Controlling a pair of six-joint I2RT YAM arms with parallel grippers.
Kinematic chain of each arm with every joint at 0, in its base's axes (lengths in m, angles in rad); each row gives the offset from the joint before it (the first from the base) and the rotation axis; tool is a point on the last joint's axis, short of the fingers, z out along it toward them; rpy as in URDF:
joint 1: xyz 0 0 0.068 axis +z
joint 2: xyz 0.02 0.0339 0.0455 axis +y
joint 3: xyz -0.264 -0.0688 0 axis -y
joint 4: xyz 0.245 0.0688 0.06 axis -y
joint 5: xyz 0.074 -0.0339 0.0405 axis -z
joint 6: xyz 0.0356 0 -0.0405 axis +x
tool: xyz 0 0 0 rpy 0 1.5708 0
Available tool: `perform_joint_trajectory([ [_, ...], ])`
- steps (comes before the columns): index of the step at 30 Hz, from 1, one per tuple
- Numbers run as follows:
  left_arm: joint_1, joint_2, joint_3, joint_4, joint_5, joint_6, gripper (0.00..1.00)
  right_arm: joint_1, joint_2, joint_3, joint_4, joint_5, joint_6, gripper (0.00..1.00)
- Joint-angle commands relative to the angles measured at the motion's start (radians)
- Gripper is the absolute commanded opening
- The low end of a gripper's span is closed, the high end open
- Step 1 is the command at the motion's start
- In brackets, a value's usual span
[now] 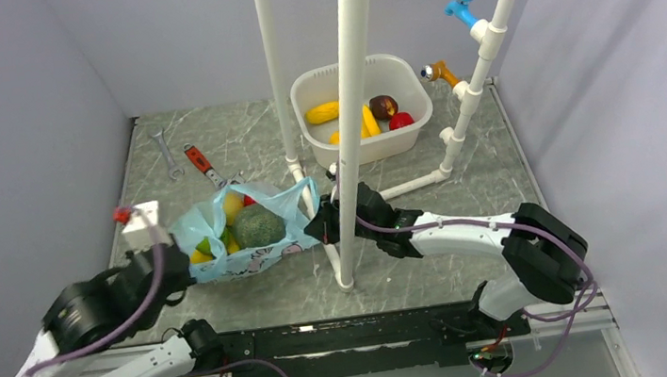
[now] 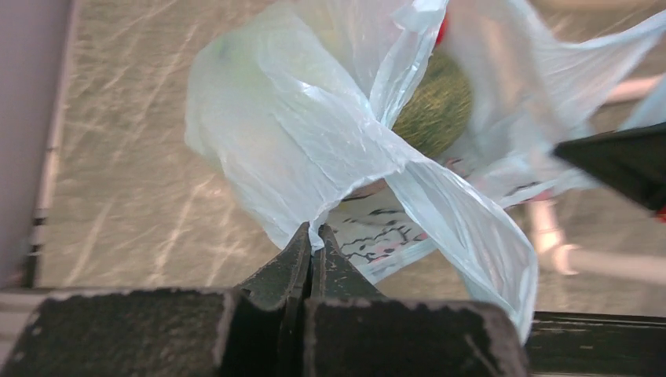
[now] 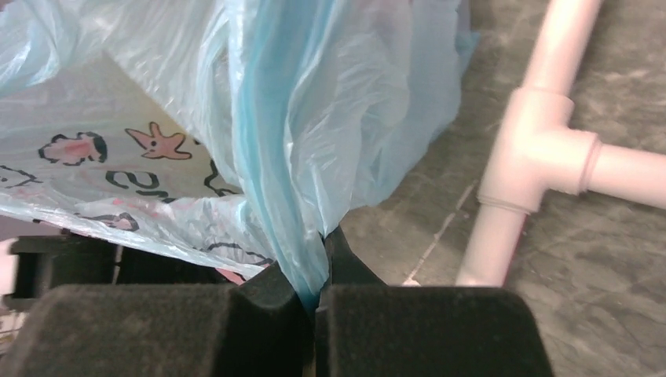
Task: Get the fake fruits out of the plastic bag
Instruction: Adjust the plastic bag at the center of the board.
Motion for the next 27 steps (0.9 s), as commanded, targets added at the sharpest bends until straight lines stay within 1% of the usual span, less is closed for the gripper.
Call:
perform_joint_trajectory([
  [1,0.002,-0.205,0.002,0.044,-0.041,-0.019,0.00,-0.016,-0.021,-0.038,0.022,0.018,-0.026,0.05],
  [2,0.002,-0.238,-0.011,0.083,-0.006,-0.002,0.00,-0.016,-0.012,-0.030,0.023,-0.013,-0.037,0.06],
  [3,0.002,-0.272,-0.025,0.122,0.028,0.019,0.05,-0.016,-0.003,-0.016,0.013,-0.030,-0.049,0.06],
  [4,0.002,-0.299,-0.036,0.157,0.068,0.045,0.19,-0.015,0.002,-0.009,0.010,-0.048,-0.055,0.06],
  [5,0.001,-0.318,-0.043,0.184,0.097,0.062,0.37,-0.015,0.004,-0.006,0.013,-0.064,-0.062,0.08],
  [7,0.001,-0.338,-0.041,0.220,0.161,0.114,0.65,-0.016,0.000,-0.004,0.023,-0.092,-0.078,0.16],
  [8,0.002,-0.336,-0.029,0.233,0.180,0.149,0.74,-0.016,-0.003,0.002,0.021,-0.101,-0.083,0.18],
  [10,0.002,-0.297,0.041,0.221,0.187,0.206,0.85,-0.016,-0.006,0.011,0.009,-0.109,-0.087,0.20],
  [13,0.001,-0.170,0.166,0.181,0.164,0.307,0.97,-0.015,-0.008,0.027,-0.007,-0.118,-0.096,0.21],
  [14,0.002,-0.117,0.197,0.171,0.156,0.344,0.99,-0.015,-0.008,0.030,-0.011,-0.118,-0.097,0.22],
  [16,0.001,0.011,0.255,0.128,0.140,0.407,1.00,-0.016,-0.007,0.036,-0.017,-0.116,-0.096,0.22],
  [17,0.002,0.111,0.280,0.096,0.116,0.416,0.99,-0.015,-0.008,0.039,-0.019,-0.116,-0.096,0.22],
  [18,0.001,0.177,0.294,0.065,0.082,0.415,0.99,-0.015,-0.009,0.040,-0.021,-0.115,-0.095,0.22],
  [20,0.012,0.288,0.296,0.038,0.021,0.409,0.99,-0.016,-0.013,0.042,-0.022,-0.113,-0.093,0.22],
  [21,0.027,0.333,0.293,0.039,0.028,0.415,0.99,-0.016,-0.016,0.043,-0.023,-0.110,-0.092,0.22],
  [22,0.038,0.364,0.288,0.047,0.055,0.421,0.99,-0.016,-0.018,0.043,-0.026,-0.107,-0.090,0.22],
  [24,0.043,0.371,0.252,0.105,0.139,0.439,0.99,-0.015,-0.027,0.042,-0.030,-0.098,-0.091,0.22],
  [25,0.044,0.355,0.226,0.150,0.231,0.452,0.99,-0.016,-0.031,0.040,-0.030,-0.095,-0.093,0.22],
  [27,0.044,0.296,0.161,0.240,0.373,0.479,0.99,-0.016,-0.035,0.037,-0.030,-0.091,-0.095,0.22],
])
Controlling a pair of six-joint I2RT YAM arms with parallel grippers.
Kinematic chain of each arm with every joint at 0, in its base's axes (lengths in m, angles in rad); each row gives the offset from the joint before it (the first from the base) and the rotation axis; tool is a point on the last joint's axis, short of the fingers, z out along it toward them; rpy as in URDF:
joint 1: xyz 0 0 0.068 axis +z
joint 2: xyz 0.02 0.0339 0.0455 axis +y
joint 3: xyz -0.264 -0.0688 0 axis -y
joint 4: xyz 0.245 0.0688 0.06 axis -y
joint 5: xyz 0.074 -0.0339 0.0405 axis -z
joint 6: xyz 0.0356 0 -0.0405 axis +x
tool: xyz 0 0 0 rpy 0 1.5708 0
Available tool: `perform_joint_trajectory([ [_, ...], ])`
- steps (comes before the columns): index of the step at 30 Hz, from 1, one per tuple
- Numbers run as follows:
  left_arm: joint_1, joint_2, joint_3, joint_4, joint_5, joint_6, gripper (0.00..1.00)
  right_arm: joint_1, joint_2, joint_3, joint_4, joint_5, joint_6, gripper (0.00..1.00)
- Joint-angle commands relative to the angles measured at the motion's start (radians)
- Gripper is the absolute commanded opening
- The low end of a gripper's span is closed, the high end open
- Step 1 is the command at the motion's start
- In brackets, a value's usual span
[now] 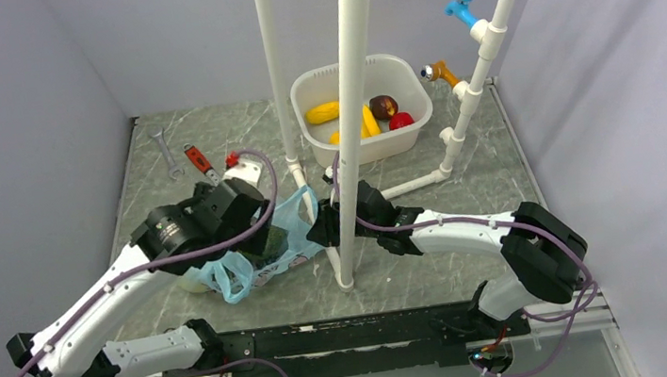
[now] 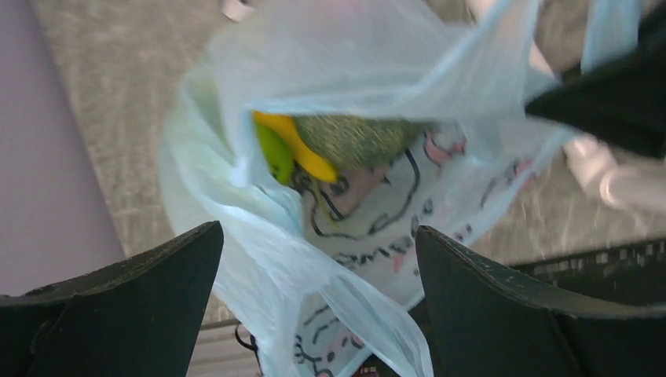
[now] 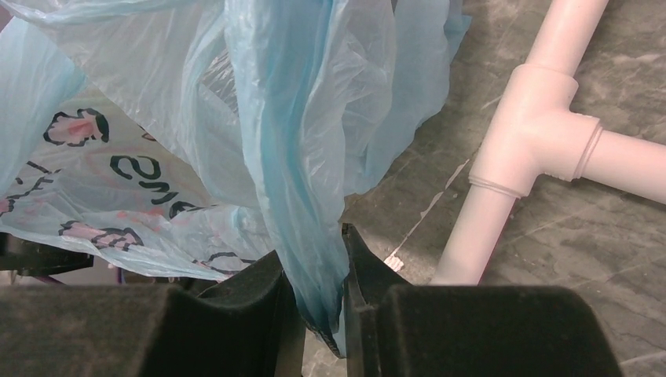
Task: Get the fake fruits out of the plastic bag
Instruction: Adjust the plastic bag at the center of the board.
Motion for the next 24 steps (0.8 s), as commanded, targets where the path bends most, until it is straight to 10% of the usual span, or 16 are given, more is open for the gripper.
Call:
perform_joint_trajectory([
  [1,0.004,-0.152,-0.083,0.115,0.281,0.081,0.99,-0.001,-0.031,0.033,0.007,0.016,-0.022,0.23],
  [5,0.004,-0.162,-0.154,0.098,0.341,0.061,0.99,-0.001,-0.021,0.031,0.017,0.011,-0.026,0.23],
  [18,0.007,-0.008,-0.265,-0.048,-0.120,-0.317,0.97,-0.004,-0.017,0.030,0.033,0.001,-0.012,0.23],
  [24,0.013,-0.040,-0.288,-0.067,-0.054,-0.304,0.46,-0.013,-0.039,0.002,0.046,0.022,-0.009,0.23],
])
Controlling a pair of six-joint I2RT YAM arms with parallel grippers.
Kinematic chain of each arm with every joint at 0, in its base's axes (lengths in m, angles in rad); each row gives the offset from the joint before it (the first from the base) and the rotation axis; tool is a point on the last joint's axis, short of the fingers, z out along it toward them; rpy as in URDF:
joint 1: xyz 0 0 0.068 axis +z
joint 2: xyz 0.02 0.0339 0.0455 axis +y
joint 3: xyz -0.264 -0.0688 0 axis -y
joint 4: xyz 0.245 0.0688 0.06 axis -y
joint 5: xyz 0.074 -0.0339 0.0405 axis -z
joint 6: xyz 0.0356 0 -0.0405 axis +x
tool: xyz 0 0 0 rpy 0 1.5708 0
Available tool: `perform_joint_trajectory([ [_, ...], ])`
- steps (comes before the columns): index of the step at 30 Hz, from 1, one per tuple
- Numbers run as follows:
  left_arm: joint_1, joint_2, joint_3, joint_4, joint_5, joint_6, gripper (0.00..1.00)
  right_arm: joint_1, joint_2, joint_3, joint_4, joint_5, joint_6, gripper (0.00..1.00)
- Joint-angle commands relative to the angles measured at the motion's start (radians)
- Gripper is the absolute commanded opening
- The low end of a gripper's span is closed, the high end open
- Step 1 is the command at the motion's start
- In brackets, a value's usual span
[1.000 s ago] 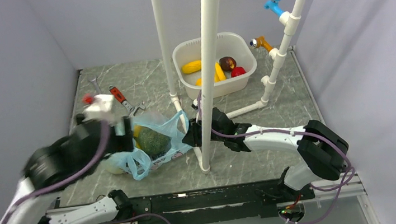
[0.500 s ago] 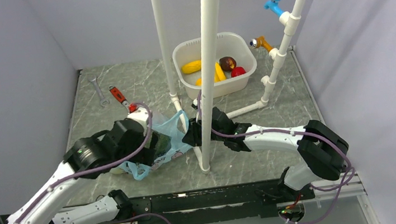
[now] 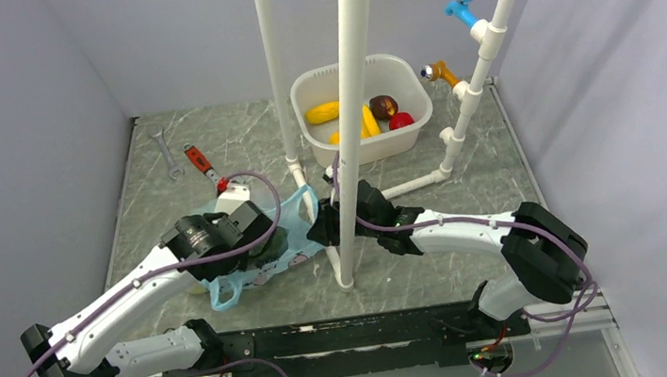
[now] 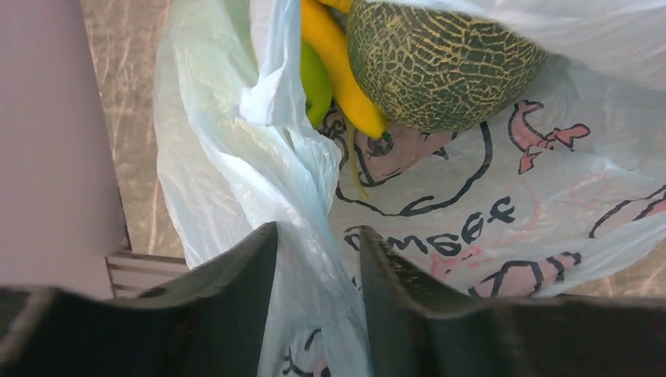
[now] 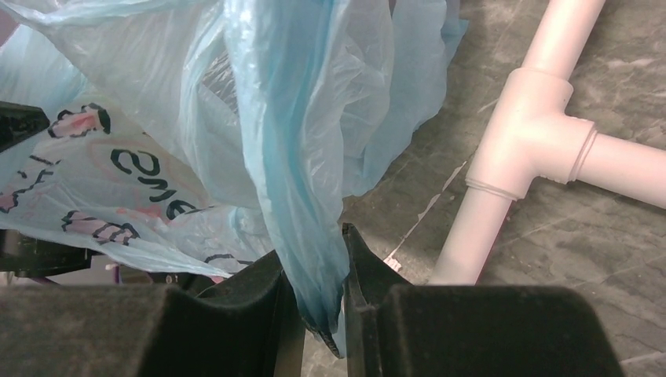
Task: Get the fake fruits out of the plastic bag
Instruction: Adjust the plastic bag at the center of the board.
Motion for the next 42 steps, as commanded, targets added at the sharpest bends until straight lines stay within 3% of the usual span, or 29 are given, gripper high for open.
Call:
perform_joint_trajectory([
  [1,0.009,-0.053,-0.012,-0.020,0.010,-0.015,0.39,-0.011,-0.037,0.003,0.045,0.018,0.000,0.23],
  [2,0.011,-0.065,-0.011,-0.026,0.012,-0.010,0.30,-0.011,-0.035,0.003,0.048,0.018,0.001,0.23],
  [3,0.013,-0.077,-0.005,-0.047,-0.003,-0.017,0.08,-0.011,-0.031,0.002,0.050,0.016,0.003,0.23],
  [4,0.015,-0.092,0.005,-0.070,-0.035,-0.032,0.00,-0.011,-0.028,0.002,0.052,0.017,0.003,0.22],
  [8,0.014,-0.184,0.055,-0.115,-0.186,-0.102,0.00,-0.012,-0.020,-0.016,0.065,0.038,0.010,0.22],
  [10,0.015,-0.266,0.046,-0.055,-0.222,-0.118,0.00,-0.011,-0.019,-0.040,0.082,0.054,0.015,0.22],
  [16,0.015,-0.649,-0.147,0.326,-0.177,-0.121,0.00,-0.011,0.029,-0.092,0.129,0.029,-0.001,0.25],
  [19,0.015,-0.796,-0.255,0.404,-0.167,-0.200,0.00,-0.011,0.057,-0.085,0.113,0.003,-0.010,0.30],
  [22,0.014,-0.887,-0.338,0.496,-0.084,-0.136,0.00,-0.013,0.036,-0.053,0.050,-0.013,-0.019,0.38],
  [27,0.014,-0.878,-0.375,0.466,-0.001,-0.153,0.00,-0.022,-0.078,0.026,-0.080,-0.035,-0.060,0.67],
  [30,0.015,-0.860,-0.378,0.474,0.029,-0.125,0.00,-0.043,-0.148,0.052,-0.134,-0.056,-0.072,0.78],
  [38,0.015,-0.848,-0.430,0.542,0.118,-0.048,0.00,-0.097,-0.260,0.140,-0.167,-0.068,-0.062,0.84],
  [42,0.014,-0.853,-0.441,0.557,0.122,-0.044,0.00,-0.099,-0.225,0.203,-0.101,-0.190,-0.117,0.83],
])
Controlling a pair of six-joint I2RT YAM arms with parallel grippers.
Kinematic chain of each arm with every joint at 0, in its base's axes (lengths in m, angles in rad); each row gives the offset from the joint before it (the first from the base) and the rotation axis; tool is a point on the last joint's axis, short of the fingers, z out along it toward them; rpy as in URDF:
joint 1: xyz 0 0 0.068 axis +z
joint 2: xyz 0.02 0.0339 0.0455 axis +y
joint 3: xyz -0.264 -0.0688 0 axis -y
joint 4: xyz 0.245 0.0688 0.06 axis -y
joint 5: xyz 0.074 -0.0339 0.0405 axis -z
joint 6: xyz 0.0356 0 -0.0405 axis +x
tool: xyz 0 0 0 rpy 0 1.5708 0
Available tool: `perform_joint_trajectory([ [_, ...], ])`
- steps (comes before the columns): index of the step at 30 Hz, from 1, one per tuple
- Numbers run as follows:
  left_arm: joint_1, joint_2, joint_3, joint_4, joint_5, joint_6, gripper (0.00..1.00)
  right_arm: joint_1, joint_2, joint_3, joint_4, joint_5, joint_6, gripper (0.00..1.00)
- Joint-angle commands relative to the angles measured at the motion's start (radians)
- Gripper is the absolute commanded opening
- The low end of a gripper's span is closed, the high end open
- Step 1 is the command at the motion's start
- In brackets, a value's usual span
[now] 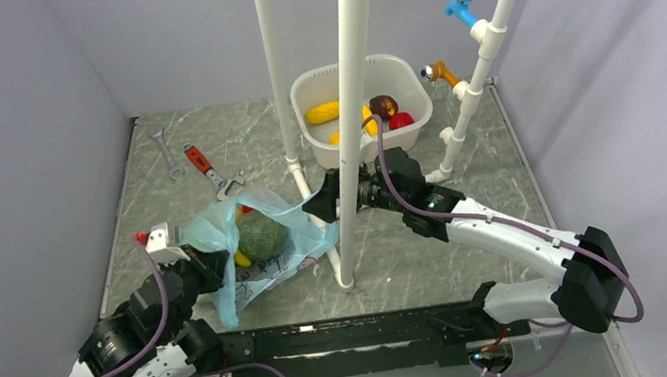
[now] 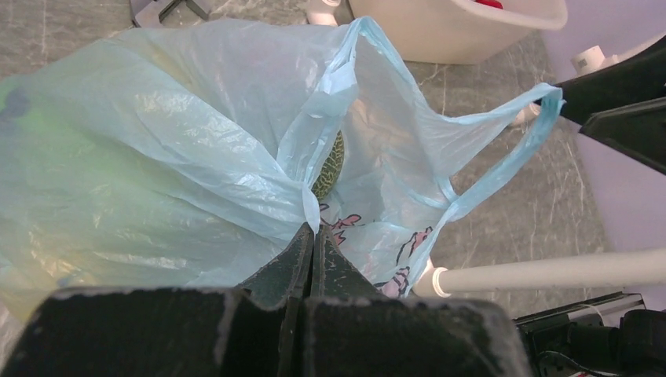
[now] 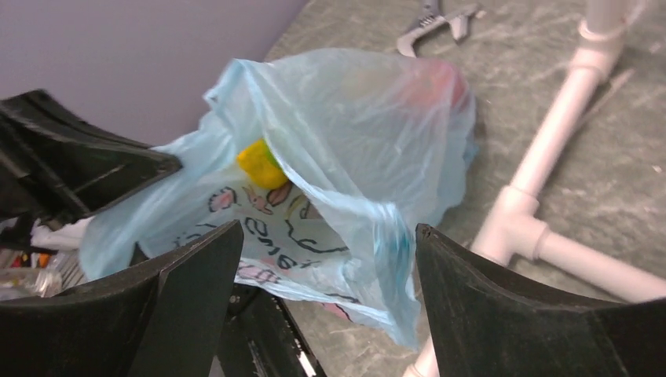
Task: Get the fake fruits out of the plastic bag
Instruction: Adjust the plastic bag at the center of the board.
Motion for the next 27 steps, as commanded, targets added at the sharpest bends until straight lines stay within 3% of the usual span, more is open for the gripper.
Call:
perform_joint_trajectory([
  [1,0.001,0.006,-0.010,0.071,0.039,0.032,0.00,0.002,0.044,0.105,0.061,-0.166,-0.071,0.81],
  [4,0.000,0.006,-0.028,0.109,0.063,0.046,0.00,0.017,0.152,0.181,0.090,-0.340,-0.091,0.79],
  [13,0.001,0.082,-0.077,0.203,0.120,0.047,0.00,0.066,0.273,0.231,0.163,-0.448,-0.152,0.78],
  [16,0.001,0.095,-0.099,0.217,0.138,0.033,0.00,0.068,0.364,0.256,0.169,-0.503,-0.138,0.68],
  [18,0.001,0.090,-0.114,0.220,0.144,0.018,0.00,0.081,0.429,0.271,0.149,-0.497,-0.150,0.63],
  [27,0.001,0.067,-0.114,0.153,0.117,-0.024,0.00,0.120,0.586,0.267,0.143,-0.309,-0.186,0.62],
])
